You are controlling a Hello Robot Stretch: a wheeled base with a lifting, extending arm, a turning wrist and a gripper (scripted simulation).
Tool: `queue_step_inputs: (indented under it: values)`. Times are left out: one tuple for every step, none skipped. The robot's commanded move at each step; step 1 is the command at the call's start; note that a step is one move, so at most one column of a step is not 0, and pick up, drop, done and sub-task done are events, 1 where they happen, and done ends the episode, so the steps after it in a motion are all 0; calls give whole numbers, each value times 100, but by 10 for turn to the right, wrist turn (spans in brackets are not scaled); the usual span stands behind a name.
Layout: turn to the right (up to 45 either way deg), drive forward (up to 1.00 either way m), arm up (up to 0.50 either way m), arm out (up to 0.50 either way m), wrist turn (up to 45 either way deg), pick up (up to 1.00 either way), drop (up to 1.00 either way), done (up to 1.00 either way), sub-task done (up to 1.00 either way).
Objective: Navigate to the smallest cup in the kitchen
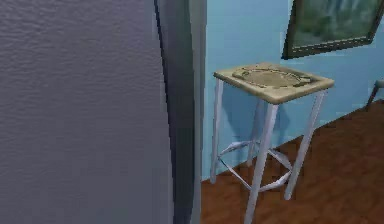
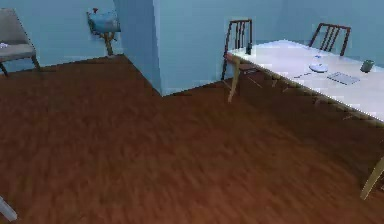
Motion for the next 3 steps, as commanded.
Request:
queue_step_inputs:
  values:
    - [450,0,0,0,0,0,0,0,0]
    - [450,0,0,0,0,0,0,0,0]
    - [450,0,0,0,0,0,0,0,0]
